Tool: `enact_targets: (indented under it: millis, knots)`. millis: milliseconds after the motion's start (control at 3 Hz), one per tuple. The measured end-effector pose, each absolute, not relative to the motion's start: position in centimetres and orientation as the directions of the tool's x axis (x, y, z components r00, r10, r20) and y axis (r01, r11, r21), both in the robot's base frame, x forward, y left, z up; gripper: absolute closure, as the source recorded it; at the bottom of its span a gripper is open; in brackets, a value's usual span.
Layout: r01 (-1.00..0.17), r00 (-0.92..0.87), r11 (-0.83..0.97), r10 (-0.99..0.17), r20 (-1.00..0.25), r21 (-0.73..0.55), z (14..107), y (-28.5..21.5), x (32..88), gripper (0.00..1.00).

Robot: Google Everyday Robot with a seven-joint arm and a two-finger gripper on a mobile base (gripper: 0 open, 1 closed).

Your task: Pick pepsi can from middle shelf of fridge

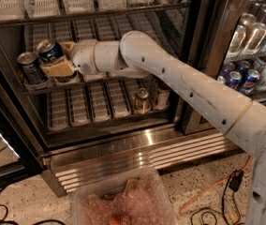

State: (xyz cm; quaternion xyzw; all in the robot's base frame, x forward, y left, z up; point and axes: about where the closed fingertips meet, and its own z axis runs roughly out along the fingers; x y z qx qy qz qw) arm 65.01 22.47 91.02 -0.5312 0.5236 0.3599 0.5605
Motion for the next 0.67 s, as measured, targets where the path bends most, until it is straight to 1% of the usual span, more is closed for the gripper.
enact_targets:
  millis: [667]
  knots:
    - [-0.971,0.121,0.174,-0.236,-0.964,-0.165,90.8,19.9,62.0,1.00]
